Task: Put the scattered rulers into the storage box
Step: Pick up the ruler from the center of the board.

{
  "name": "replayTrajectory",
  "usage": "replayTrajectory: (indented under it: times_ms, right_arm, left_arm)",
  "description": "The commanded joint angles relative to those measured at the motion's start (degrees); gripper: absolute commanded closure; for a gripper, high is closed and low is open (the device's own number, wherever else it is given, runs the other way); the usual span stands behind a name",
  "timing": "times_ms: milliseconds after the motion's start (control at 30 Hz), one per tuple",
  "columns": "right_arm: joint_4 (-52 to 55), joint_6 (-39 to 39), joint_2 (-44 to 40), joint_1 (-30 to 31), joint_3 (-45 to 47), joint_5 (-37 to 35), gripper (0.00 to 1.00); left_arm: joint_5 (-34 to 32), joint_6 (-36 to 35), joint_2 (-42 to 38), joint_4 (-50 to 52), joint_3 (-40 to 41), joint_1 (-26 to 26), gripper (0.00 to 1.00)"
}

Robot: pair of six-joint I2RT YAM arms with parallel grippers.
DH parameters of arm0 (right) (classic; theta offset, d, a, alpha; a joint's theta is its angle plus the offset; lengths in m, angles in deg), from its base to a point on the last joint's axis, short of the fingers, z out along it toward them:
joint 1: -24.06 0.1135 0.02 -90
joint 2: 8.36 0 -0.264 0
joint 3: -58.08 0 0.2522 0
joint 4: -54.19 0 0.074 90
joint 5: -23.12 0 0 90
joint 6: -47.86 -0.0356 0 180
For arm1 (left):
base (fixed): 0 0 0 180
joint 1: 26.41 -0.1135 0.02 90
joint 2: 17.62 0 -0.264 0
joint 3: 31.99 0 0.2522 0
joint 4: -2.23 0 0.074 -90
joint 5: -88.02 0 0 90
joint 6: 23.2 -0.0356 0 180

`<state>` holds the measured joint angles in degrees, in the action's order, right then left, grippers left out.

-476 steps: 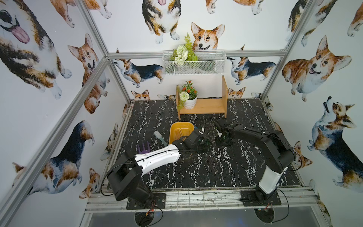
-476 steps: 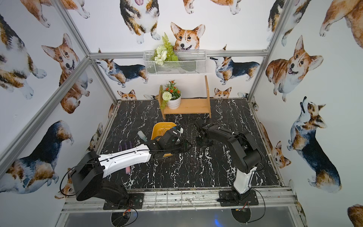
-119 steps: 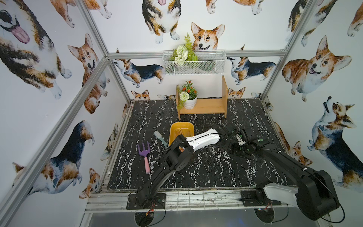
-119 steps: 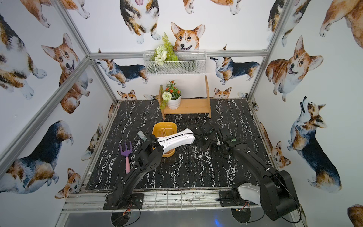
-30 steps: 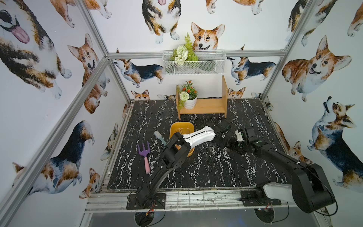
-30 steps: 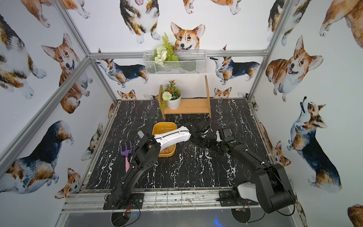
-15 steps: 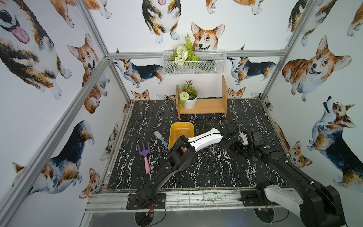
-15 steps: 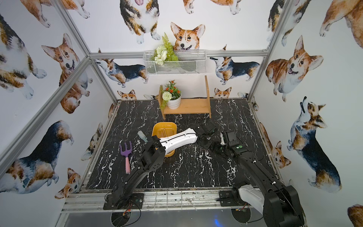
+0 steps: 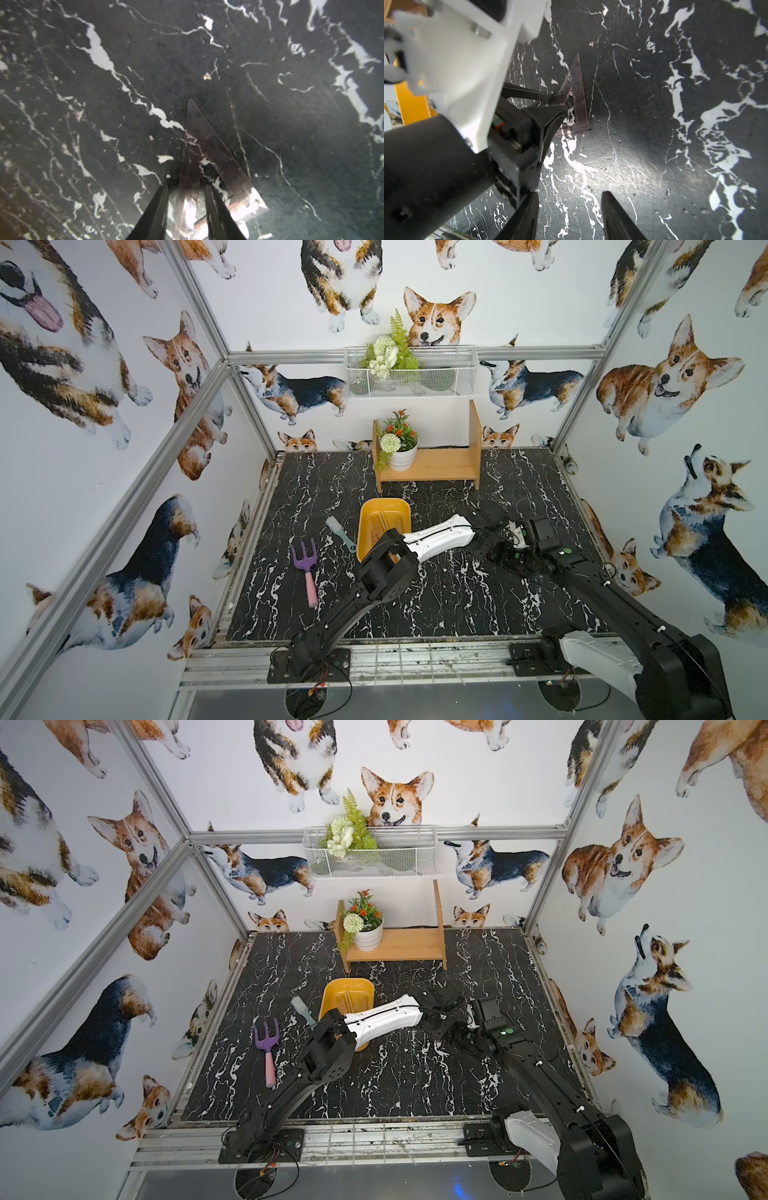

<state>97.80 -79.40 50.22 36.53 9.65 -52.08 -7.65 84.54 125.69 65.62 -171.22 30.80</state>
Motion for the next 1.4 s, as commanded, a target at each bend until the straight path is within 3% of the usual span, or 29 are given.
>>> replayTrajectory:
  times_ms: [0,300,633,1067,1367]
  right_arm:
    - [-0.4,0.09,-0.55,0.1,0.31,0.4,0.46]
    - [-2.57,-0.9,-0.6,0.11,2.43,0.68,0.47]
    - [-9.12,-3.2,3.87,0.1,4.39,0.57,0.48]
    - [-20.14,-5.08,14.64,-0.37,5.91,0.13,0.62]
    - [-23.52,-5.03,16.87,-4.99,6.94,2.28,0.65]
  left_arm:
    - [0.3,-0.43,1.18,0.73,-0.7,0.22,0.66]
    - [0.14,-0.86,2.08,1.17,0.5,0.44,0.78]
    - [1.05,-2.14,1.63,0.67,1.78,0.36,0.79]
    - [3.81,-2.07,1.08,-0.44,3.56,-0.59,0.81]
    - [4.6,-2.09,1.02,-0.74,4.25,-0.99,0.82]
